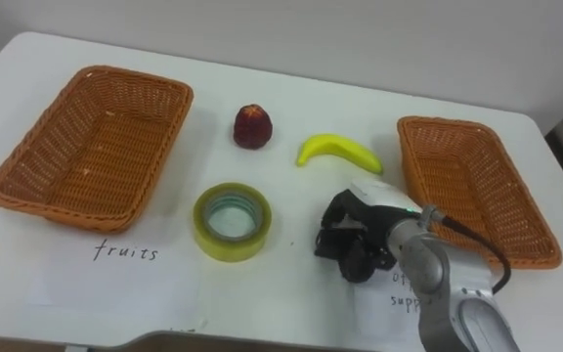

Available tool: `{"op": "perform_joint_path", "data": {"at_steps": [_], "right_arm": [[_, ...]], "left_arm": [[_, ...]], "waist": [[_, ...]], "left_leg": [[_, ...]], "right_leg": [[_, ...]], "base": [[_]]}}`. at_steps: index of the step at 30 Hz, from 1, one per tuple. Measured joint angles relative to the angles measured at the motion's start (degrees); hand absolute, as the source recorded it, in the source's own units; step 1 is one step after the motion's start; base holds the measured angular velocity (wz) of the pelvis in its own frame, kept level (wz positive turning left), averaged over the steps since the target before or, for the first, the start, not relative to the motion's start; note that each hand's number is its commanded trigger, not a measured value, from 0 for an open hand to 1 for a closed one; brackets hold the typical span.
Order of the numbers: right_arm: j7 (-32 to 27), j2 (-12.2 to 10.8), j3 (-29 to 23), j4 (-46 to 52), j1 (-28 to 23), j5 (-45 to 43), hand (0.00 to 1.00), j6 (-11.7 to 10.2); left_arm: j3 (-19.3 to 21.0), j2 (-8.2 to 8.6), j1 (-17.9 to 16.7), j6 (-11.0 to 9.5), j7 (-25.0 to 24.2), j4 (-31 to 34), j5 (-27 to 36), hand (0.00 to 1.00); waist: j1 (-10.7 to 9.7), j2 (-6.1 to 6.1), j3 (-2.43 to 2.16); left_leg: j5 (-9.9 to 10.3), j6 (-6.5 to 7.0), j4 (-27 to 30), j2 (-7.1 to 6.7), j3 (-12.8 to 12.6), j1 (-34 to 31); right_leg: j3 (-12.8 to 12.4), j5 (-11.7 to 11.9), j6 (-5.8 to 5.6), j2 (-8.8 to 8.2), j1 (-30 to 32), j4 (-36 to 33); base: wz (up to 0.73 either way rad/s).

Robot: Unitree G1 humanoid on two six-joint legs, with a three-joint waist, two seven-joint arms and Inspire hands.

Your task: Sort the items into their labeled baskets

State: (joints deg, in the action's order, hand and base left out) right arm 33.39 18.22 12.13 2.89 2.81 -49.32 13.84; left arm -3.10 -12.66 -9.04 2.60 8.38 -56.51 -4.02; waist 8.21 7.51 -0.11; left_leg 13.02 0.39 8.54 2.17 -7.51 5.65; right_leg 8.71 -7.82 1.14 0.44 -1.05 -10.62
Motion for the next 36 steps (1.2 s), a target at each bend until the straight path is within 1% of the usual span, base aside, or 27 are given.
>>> {"op": "perform_joint_path", "data": {"at_steps": [3,10,13,15,18,24,28,30,34,36], "right_arm": [[-1.7,-0.3,0.1,-0.6,0.0,0.1,1.0,0.0],[-2.2,-0.5,-0.1,-0.6,-0.1,2.3,1.0,-0.1],[-2.3,-0.6,-0.3,-0.4,-0.4,4.1,1.0,-0.1],[-2.6,-0.6,-0.4,-0.4,-0.4,4.4,1.0,-0.1],[-2.7,-0.6,-0.5,-0.3,-0.4,4.5,1.0,-0.2],[-2.7,-0.5,-0.5,-0.2,-0.4,4.5,1.0,-0.6],[-2.7,-0.7,-1.2,0.2,-0.7,4.1,1.0,-1.0],[-2.6,-0.9,-1.5,0.5,-0.8,4.1,1.0,-1.3],[-1.9,-0.8,-1.6,2.0,-1.0,4.2,1.0,-1.4],[-1.4,-0.7,-2.0,2.7,-1.5,5.1,1.0,-2.4]], "left_arm": [[0.0,0.0,0.1,0.0,0.1,0.0,0.0,0.0],[0.0,0.03,0.5,0.0,0.2,0.0,0.0,0.0],[0.0,0.04,0.7,0.0,0.2,-0.2,0.0,0.0],[0.0,0.2,0.6,0.0,0.2,-0.2,0.0,0.0],[0.0,0.24,0.6,0.0,0.2,-0.3,0.0,0.0],[0.0,0.25,0.7,0.0,0.2,-0.3,0.0,0.0],[0.1,0.31,0.6,0.0,0.1,-0.3,-0.4,0.0],[0.2,0.31,0.6,-0.1,0.1,-0.3,-0.7,0.0],[0.8,0.31,0.6,-0.2,0.1,-0.3,-0.7,0.0],[1.5,0.45,0.7,-0.4,0.1,-0.9,-0.6,0.0]], "waist": [[0.0,-0.01,0.01],[-0.2,-0.11,0.06],[-0.3,-0.25,0.1],[-0.3,-0.62,0.22],[-0.3,-0.96,0.24],[-0.4,-0.98,0.24],[-0.9,-0.87,0.24],[-1.1,-0.62,0.33],[-1.2,-0.07,0.22],[-1.7,0.11,0.24]], "left_leg": [[0.0,0.0,0.0,-0.02,0.0,0.0],[0.0,0.0,0.1,-0.02,0.0,0.0],[0.0,0.0,0.0,0.02,0.0,0.0],[0.0,-0.01,0.0,0.04,0.0,0.0],[0.0,-0.01,-0.1,0.06,0.0,0.0],[0.0,-0.02,-0.2,0.07,0.0,0.0],[0.0,-0.02,-0.2,0.02,0.0,-0.1],[0.0,-0.02,-0.3,0.01,0.0,-0.1],[0.0,-0.02,-0.4,0.02,0.0,-0.3],[0.0,-0.02,-0.3,0.01,0.0,-0.3]], "right_leg": [[0.1,0.0,0.0,-0.02,0.1,0.0],[-0.1,0.0,0.0,0.04,-0.1,0.3],[-0.4,0.0,0.0,0.12,-0.2,0.7],[-0.4,0.0,0.02,0.16,-0.2,0.7],[-0.3,0.0,0.04,0.21,-0.1,0.7],[-0.3,0.0,0.06,0.25,-0.1,0.7],[-0.3,0.0,0.06,0.19,0.0,0.7],[-0.2,0.0,0.06,0.17,0.1,0.7],[-0.3,0.0,0.05,0.22,0.4,0.7],[-0.5,0.0,0.05,0.2,0.3,0.7]], "base": [[0.0],[0.0],[0.0],[0.0],[0.0],[0.0],[0.0],[0.0],[0.0],[0.0]]}}
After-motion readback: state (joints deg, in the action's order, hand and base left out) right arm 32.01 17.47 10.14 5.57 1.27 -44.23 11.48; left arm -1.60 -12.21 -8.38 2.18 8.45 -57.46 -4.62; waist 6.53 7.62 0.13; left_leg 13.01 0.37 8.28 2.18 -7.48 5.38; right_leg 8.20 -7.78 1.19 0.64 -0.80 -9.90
